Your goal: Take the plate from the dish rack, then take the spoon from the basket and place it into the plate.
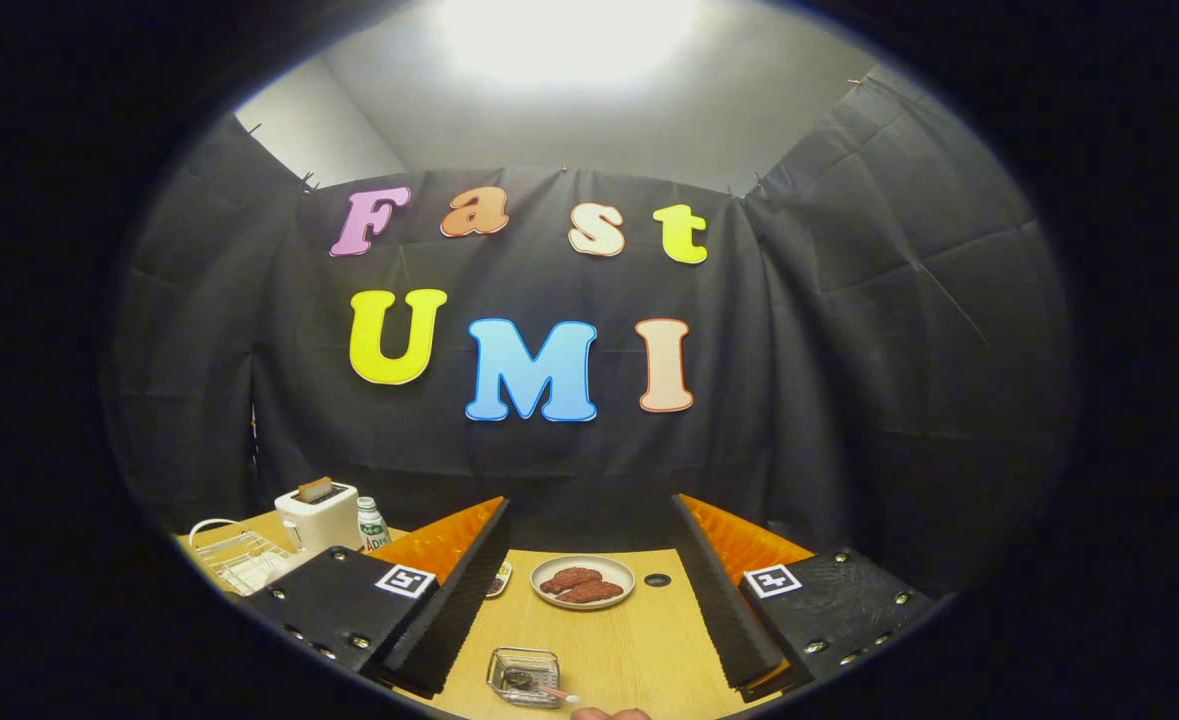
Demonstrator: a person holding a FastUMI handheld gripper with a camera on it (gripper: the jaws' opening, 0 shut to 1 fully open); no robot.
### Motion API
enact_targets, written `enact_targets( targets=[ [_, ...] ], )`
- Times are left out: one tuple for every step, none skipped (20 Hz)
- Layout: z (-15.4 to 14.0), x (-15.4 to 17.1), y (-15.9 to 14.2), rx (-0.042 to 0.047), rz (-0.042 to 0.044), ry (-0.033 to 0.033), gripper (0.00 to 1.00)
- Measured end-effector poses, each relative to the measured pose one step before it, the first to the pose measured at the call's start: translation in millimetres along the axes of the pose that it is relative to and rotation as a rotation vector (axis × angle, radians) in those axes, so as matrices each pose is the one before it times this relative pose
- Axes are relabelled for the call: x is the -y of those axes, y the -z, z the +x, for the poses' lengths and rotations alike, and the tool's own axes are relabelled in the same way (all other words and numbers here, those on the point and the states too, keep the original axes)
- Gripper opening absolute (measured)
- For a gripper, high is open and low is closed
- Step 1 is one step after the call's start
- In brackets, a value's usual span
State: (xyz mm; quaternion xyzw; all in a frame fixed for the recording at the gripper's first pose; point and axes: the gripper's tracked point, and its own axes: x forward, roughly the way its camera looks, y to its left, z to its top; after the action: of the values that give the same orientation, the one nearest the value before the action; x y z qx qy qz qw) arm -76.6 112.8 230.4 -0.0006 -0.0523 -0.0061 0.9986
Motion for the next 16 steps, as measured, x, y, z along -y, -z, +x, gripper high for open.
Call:
enact_targets(
  targets=[
    [-0.75, -7.05, -7.10, 0.00565, 0.00121, 0.00153, 0.97],
    [-2.27, -8.27, -6.98, 0.00629, -0.00488, -0.00060, 0.97],
    [-1.06, -6.88, -5.62, 0.00676, -0.00742, -0.00083, 0.97],
    [-0.45, -7.17, -1.11, -0.00204, -0.01076, -0.00233, 0.97],
    [-0.31, -8.18, -2.61, -0.00411, -0.01104, -0.00117, 0.97],
    [0.00, -9.28, -0.98, -0.00997, -0.00114, -0.00581, 0.97],
    [-1.25, -14.16, -0.36, -0.01404, 0.00902, -0.02443, 0.97],
    [-0.72, -17.77, 0.88, -0.01255, 0.00979, -0.03115, 0.96],
    [0.87, -11.96, 1.66, -0.02262, 0.00489, -0.00866, 0.97],
    [1.76, -5.69, 2.79, -0.02000, 0.00512, -0.00767, 0.96],
    [1.10, -9.69, 0.13, -0.02114, 0.00976, -0.00605, 0.96],
    [2.39, -12.22, 3.19, -0.02676, 0.00653, -0.00907, 0.96],
    [1.85, -13.22, 4.65, -0.03239, 0.00481, -0.01609, 0.96],
    [3.17, -12.34, 3.64, -0.03683, 0.00267, -0.01995, 0.96],
    [2.70, -10.84, 3.99, -0.03224, 0.00826, -0.01640, 0.96],
    [2.82, -11.04, 3.11, -0.03147, 0.01368, -0.01942, 0.97]
  ],
)
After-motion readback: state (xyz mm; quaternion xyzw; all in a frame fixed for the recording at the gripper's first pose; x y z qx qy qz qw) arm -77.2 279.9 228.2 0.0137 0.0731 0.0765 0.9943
